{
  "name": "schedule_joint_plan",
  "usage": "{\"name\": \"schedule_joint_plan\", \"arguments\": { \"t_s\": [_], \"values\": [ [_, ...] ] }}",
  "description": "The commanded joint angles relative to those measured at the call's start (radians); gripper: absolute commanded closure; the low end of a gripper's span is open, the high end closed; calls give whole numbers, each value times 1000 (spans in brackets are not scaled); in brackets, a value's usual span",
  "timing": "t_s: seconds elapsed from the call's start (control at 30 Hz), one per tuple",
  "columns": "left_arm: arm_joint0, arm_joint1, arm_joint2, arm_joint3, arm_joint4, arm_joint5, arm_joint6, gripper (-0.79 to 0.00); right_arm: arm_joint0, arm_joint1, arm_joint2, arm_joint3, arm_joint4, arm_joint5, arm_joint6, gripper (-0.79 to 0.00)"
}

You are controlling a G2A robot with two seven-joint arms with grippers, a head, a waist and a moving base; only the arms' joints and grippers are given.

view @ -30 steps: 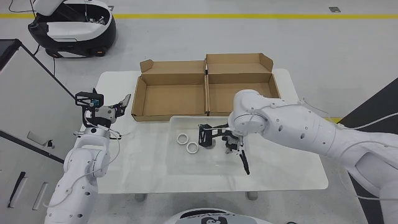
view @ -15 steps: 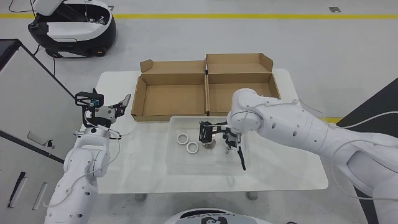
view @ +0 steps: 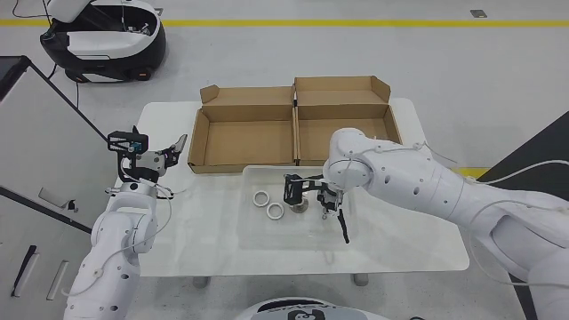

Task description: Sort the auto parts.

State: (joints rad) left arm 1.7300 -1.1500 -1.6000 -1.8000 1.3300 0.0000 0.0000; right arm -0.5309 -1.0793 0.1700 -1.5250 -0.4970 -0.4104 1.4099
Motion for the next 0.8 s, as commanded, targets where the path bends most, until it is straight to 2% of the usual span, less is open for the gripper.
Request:
{"name": "schedule_joint_plan", "arguments": {
  "t_s": [0.0,0.33,0.77],
  "values": [
    [0,0,0,0,0,0,0,-785,-1,-2,0,3,0,-1,-1,-215],
    [0,0,0,0,0,0,0,-785,-7,-17,0,38,-12,-13,-13,-151],
    [0,0,0,0,0,0,0,-785,-15,-29,0,63,-21,-19,-19,-175]
  ]
}}
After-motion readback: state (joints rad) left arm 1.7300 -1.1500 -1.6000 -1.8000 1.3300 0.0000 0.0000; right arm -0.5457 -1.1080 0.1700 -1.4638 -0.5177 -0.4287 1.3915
